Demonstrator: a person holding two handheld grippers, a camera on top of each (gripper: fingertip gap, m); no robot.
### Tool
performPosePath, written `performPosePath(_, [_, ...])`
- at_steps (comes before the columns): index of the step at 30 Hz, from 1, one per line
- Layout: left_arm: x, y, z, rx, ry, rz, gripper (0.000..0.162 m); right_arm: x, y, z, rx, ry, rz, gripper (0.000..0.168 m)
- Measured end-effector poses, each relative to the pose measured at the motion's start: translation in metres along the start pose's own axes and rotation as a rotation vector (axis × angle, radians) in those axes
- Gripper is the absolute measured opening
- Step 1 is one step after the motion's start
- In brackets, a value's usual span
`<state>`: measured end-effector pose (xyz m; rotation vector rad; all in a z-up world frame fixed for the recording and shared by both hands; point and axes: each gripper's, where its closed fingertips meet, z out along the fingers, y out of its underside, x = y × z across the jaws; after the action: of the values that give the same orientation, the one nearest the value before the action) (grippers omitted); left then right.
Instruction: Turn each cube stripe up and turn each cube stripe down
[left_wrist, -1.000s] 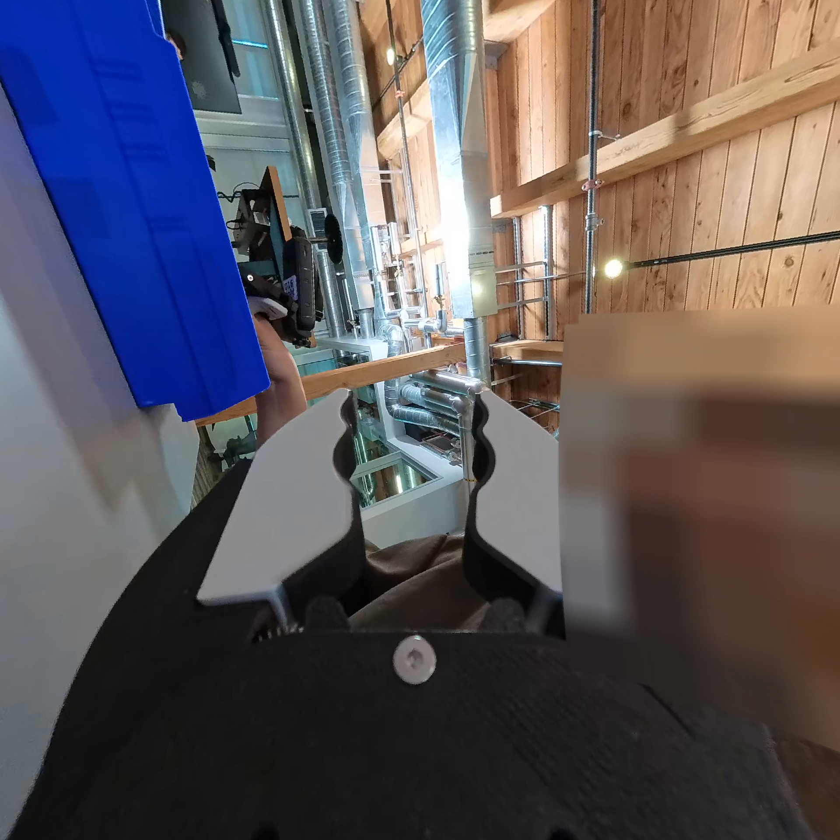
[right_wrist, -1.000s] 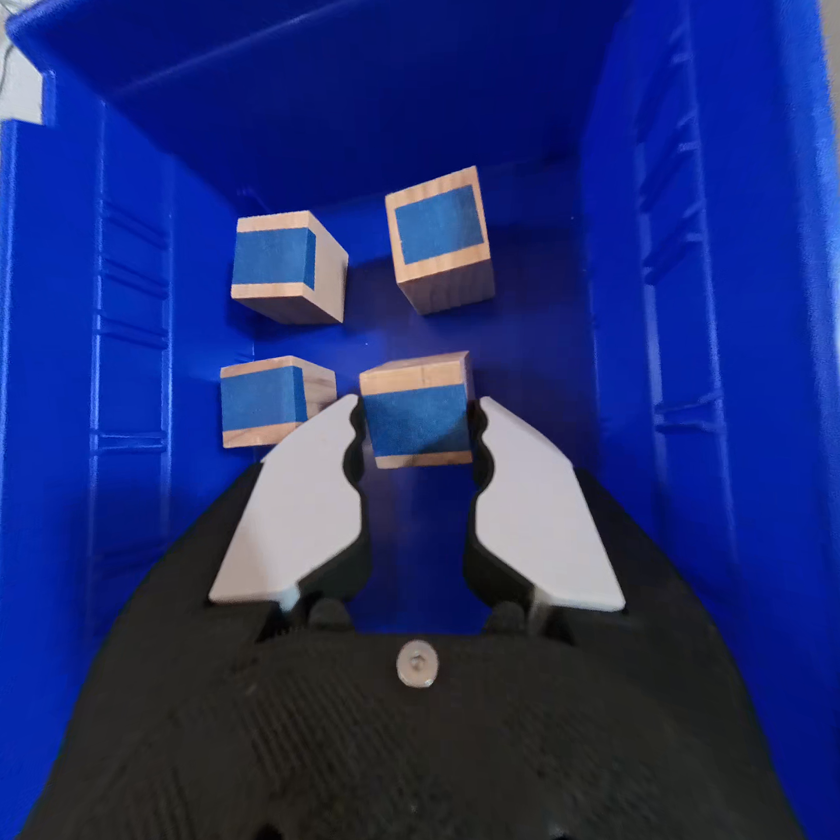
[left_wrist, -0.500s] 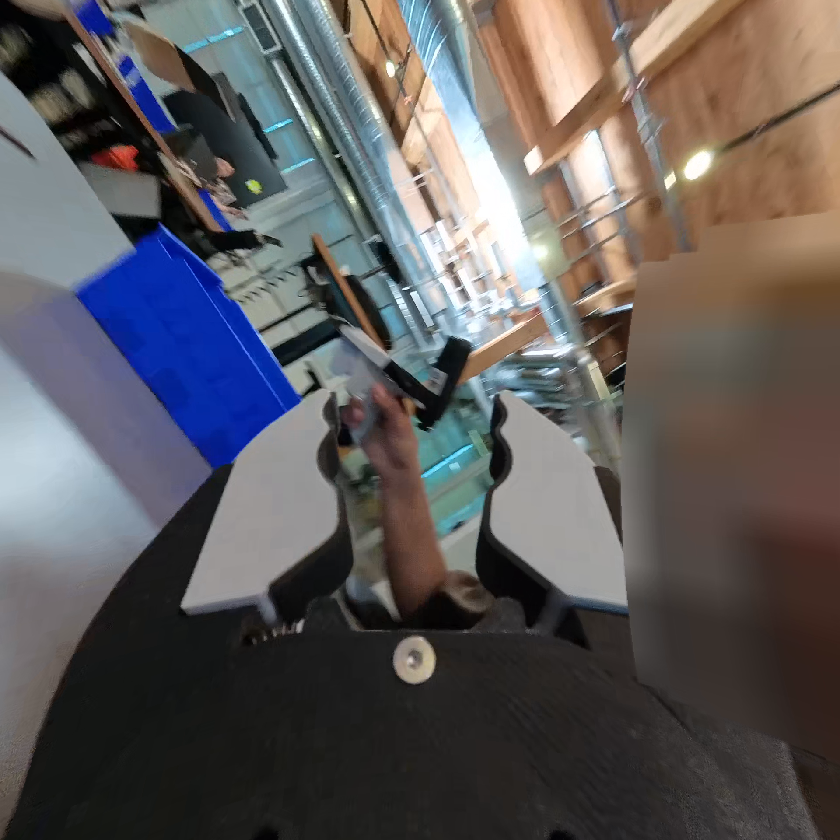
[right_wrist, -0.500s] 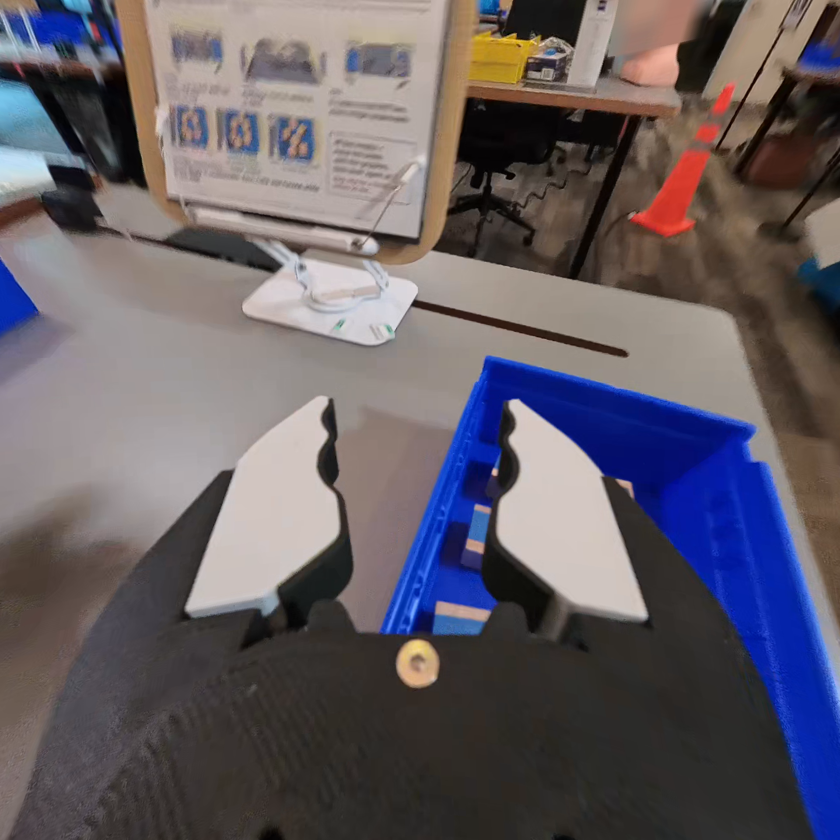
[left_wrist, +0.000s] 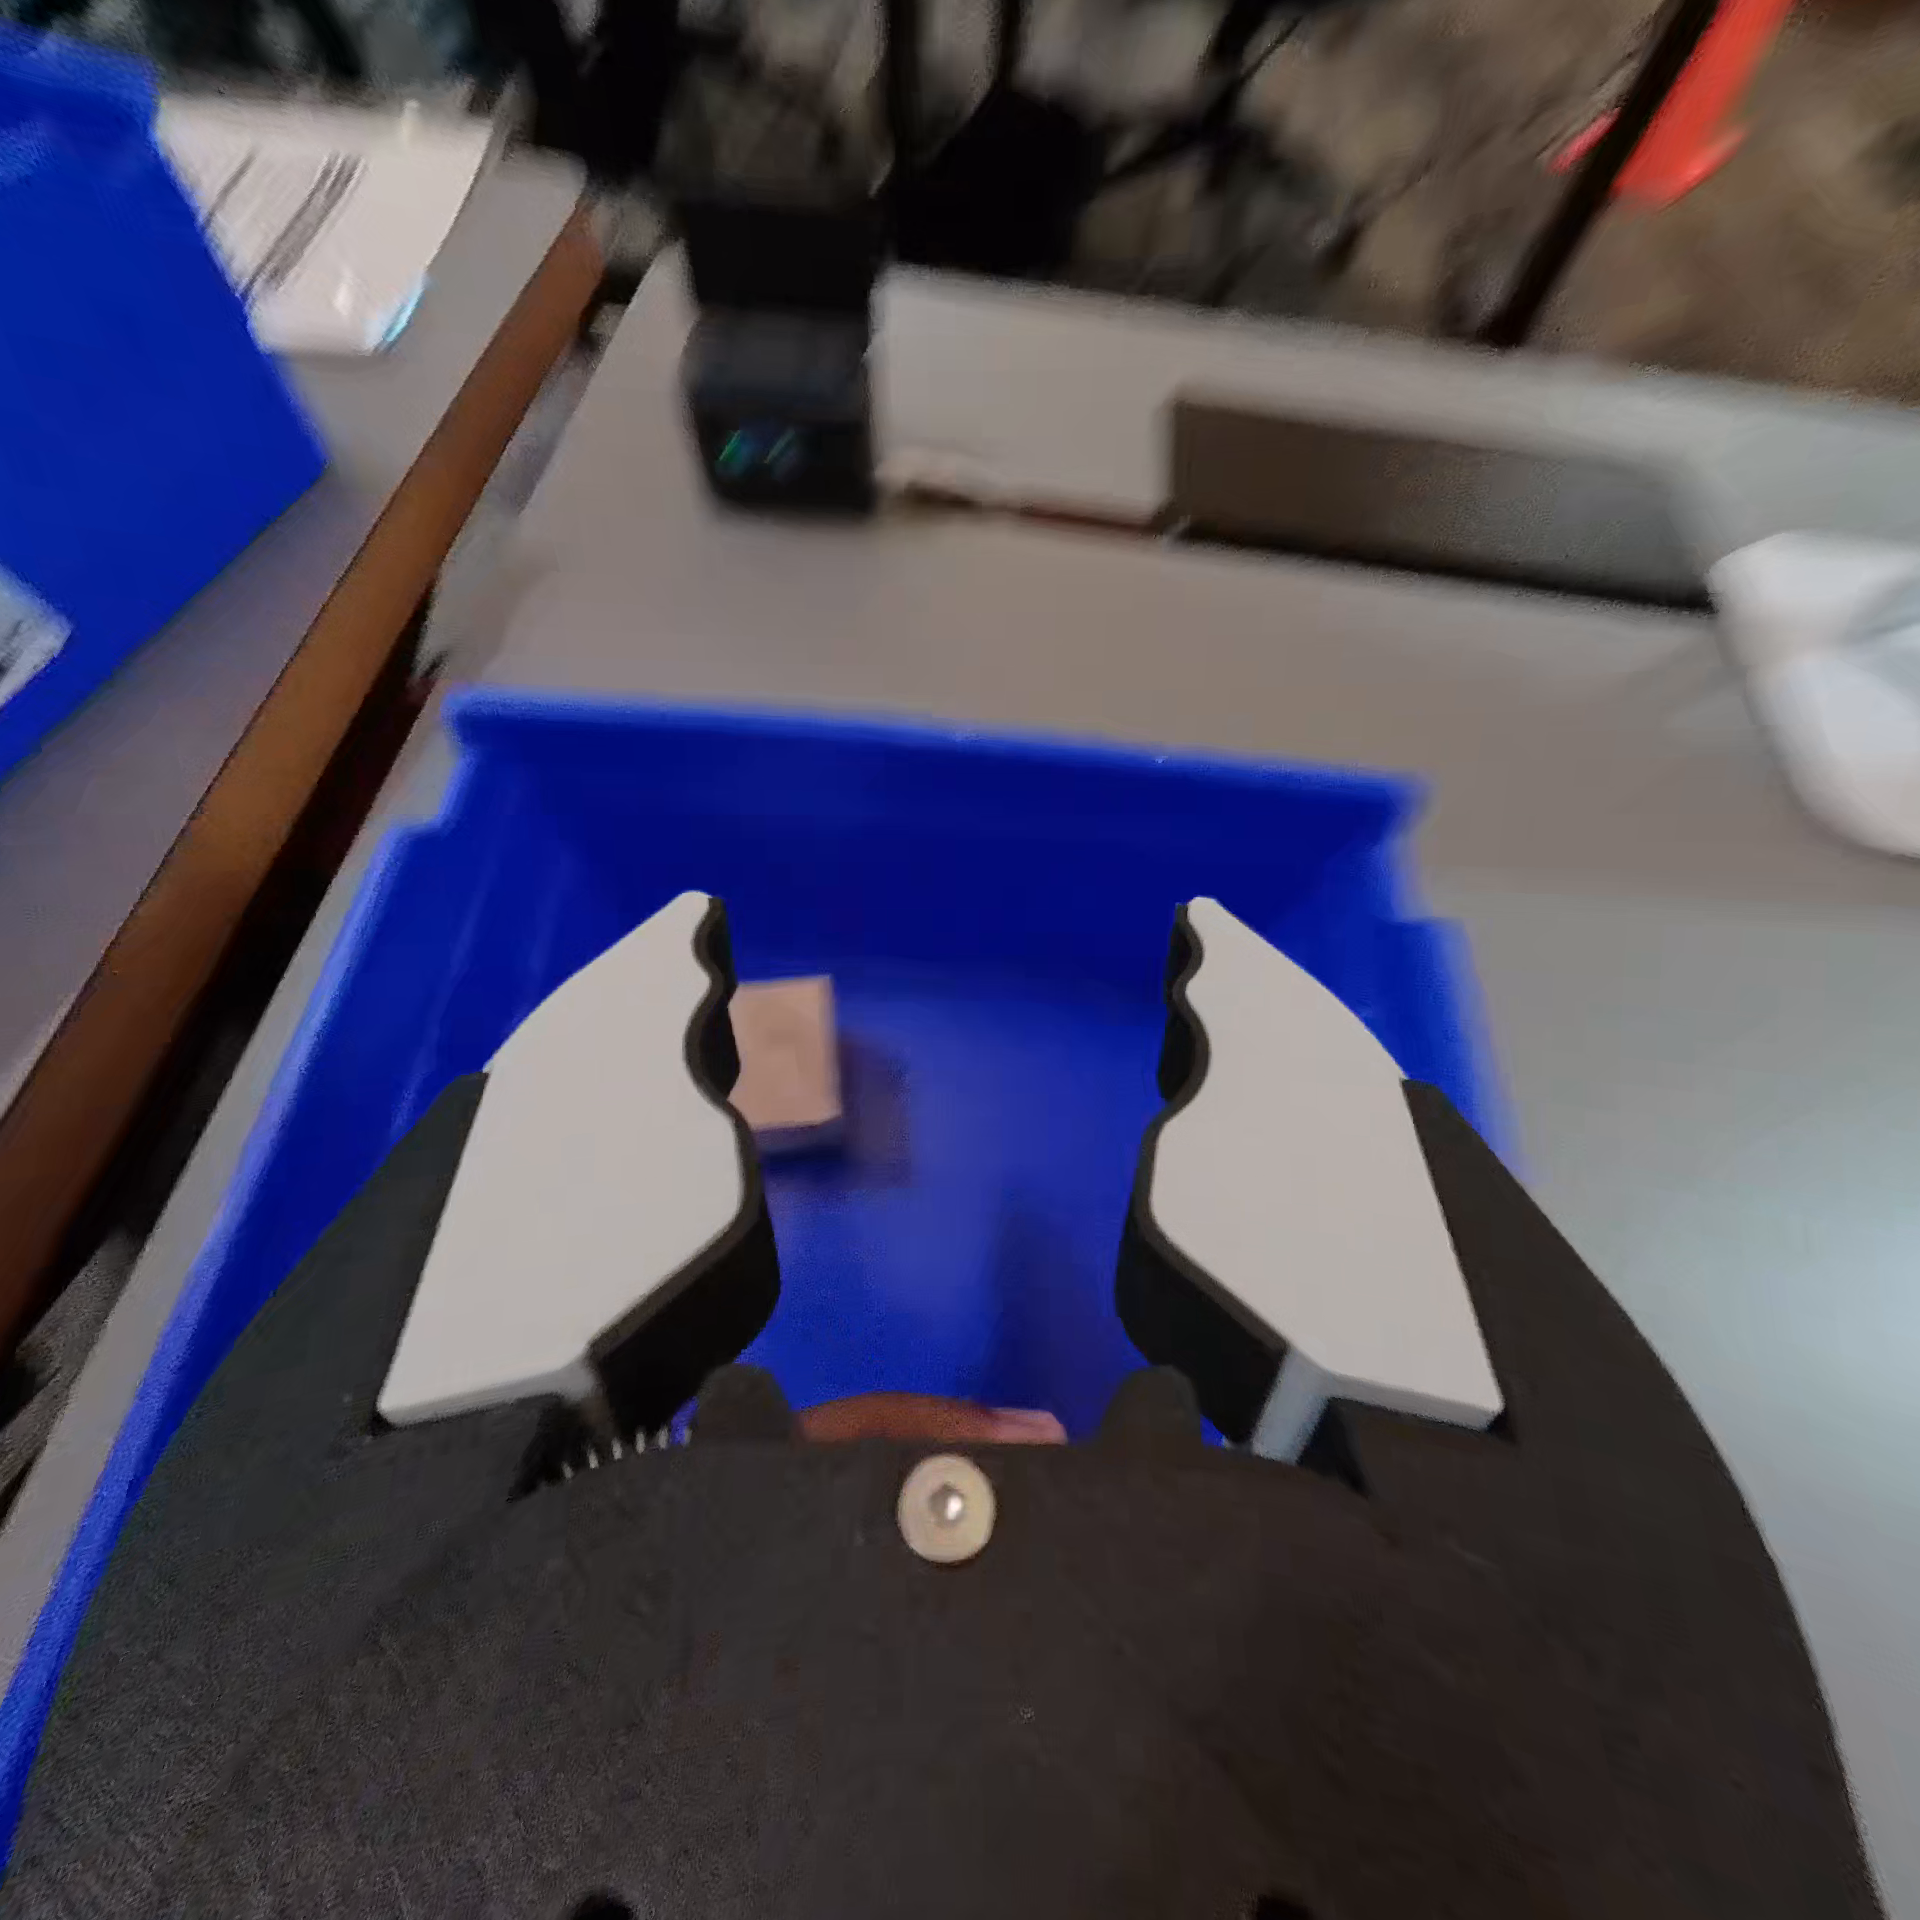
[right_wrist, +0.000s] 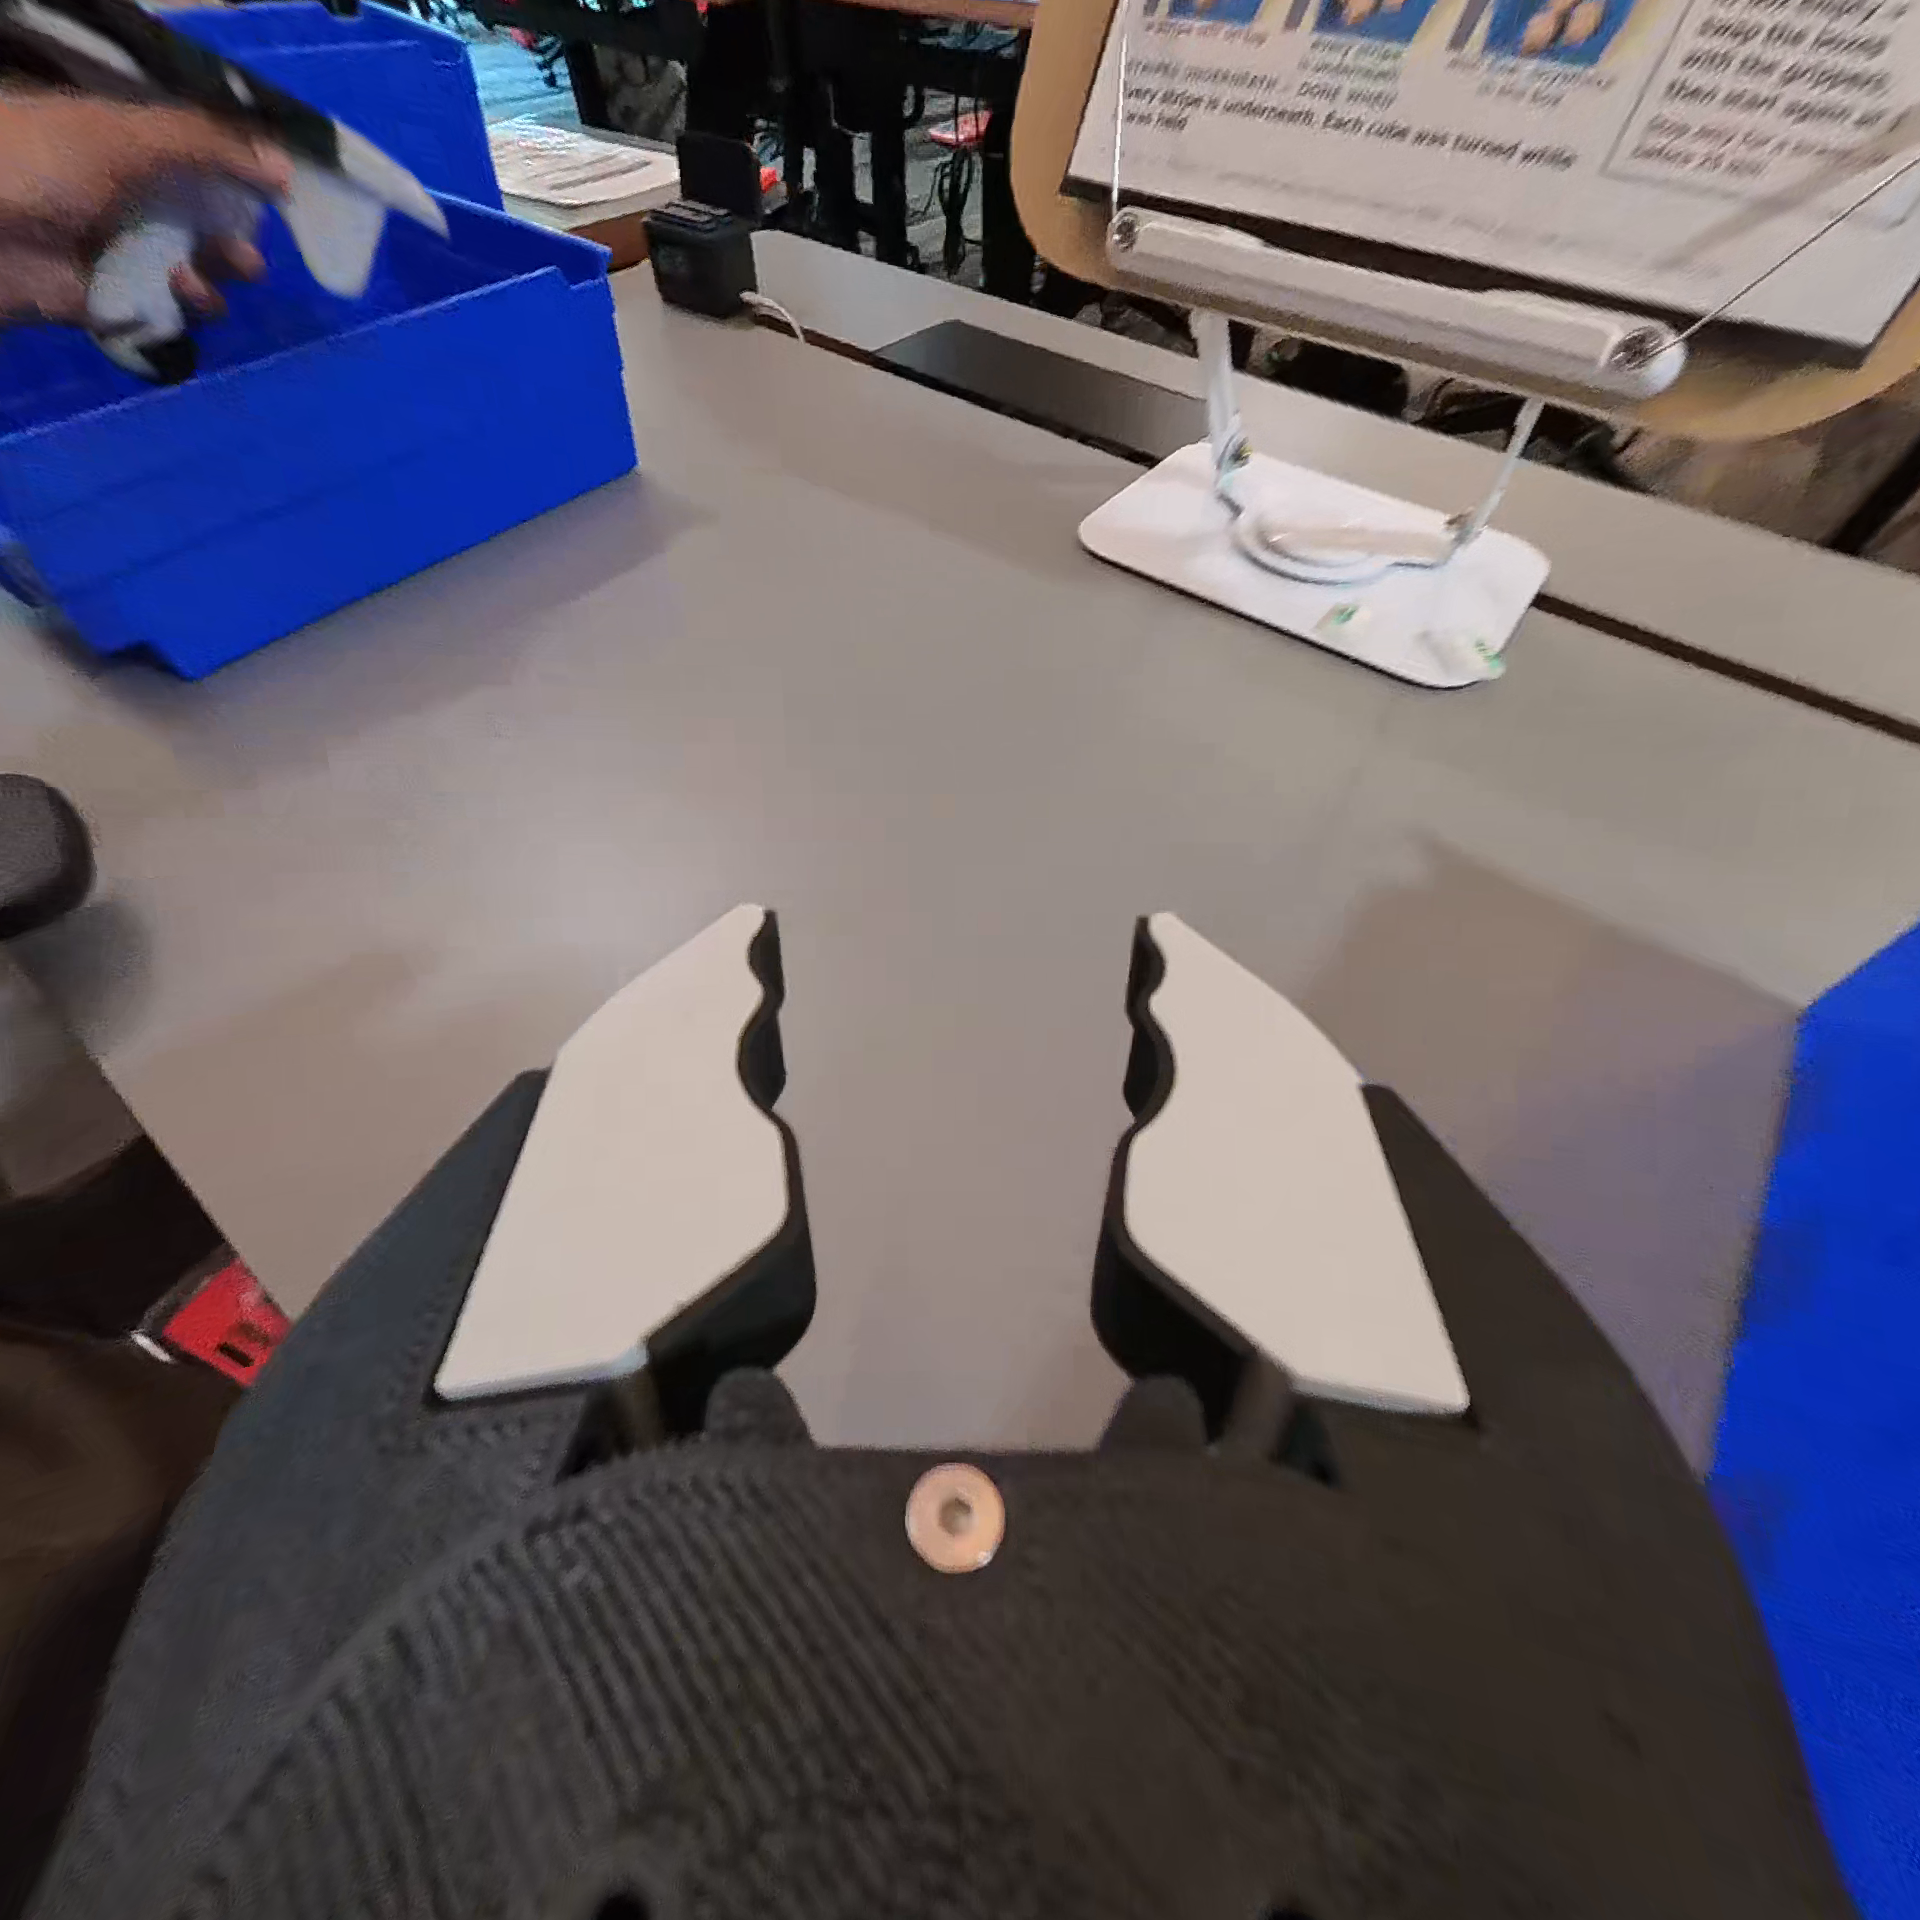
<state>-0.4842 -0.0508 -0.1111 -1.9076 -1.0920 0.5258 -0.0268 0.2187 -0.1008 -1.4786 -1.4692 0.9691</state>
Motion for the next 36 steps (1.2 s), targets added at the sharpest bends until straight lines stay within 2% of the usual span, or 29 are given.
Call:
performPosePath(2, [-0.032,0.035,0.021,-0.119,-0.103,-0.016,0.073,-0.005,0.003,0.001,0.004,-0.021,0.034,0.063])
performPosePath(6, [-0.057,0.08,0.046,-0.26,-0.176,-0.013,0.063,-0.008,0.01,0.002,-0.017,-0.027,0.054,0.062])
performPosePath(7, [-0.058,0.085,0.048,-0.272,-0.177,-0.005,0.049,-0.008,0.011,0.002,-0.016,-0.027,0.055,0.061])
performPosePath(9, [-0.056,0.075,0.045,-0.232,-0.167,-0.007,0.048,-0.007,0.011,0.001,-0.012,-0.028,0.061,0.06])
performPosePath(12, [-0.038,0.018,0.018,-0.008,-0.093,-0.061,0.047,-0.006,0.013,0.002,-0.013,-0.034,0.075,0.058])
performPosePath(14, [0.003,-0.031,-0.014,0.172,0.137,-0.178,0.046,-0.006,0.014,0.003,-0.004,-0.041,0.088,0.056])
performPosePath(17, [0.09,-0.091,-0.089,0.359,0.698,-0.449,0.046,-0.009,0.009,0.004,0.05,-0.061,0.106,0.052])
performPosePath(19, [0.143,-0.106,-0.136,0.354,1.059,-0.646,0.045,-0.01,0.0,0.004,0.109,-0.07,0.115,0.053])
performPosePath(21, [0.191,-0.105,-0.17,0.304,1.344,-0.783,0.045,-0.011,-0.01,0.003,0.177,-0.073,0.126,0.056])
performPosePath(23, [0.24,-0.086,-0.188,0.218,1.506,-0.836,0.045,-0.011,-0.021,0.001,0.257,-0.061,0.129,0.063])
performPosePath(25, [0.288,-0.056,-0.196,0.126,1.589,-0.87,0.046,-0.01,-0.033,-0.002,0.332,-0.028,0.083,0.064])
performPosePath(30, [0.389,0.052,-0.197,-0.206,1.606,-0.978,0.046,-0.023,-0.055,-0.013,0.495,0.025,-0.152,0.06])
performPosePath(33, [0.419,0.1,-0.207,-0.394,1.662,-1.028,0.046,-0.038,-0.042,0.001,0.446,-0.048,-0.203,0.06])
performPosePath(35, [0.425,0.115,-0.209,-0.438,1.671,-1.052,0.046,-0.043,-0.031,0.012,0.389,-0.091,-0.219,0.061])
performPosePath(36, [0.427,0.119,-0.211,-0.446,1.682,-1.043,0.046,-0.044,-0.028,0.016,0.369,-0.102,-0.226,0.053])
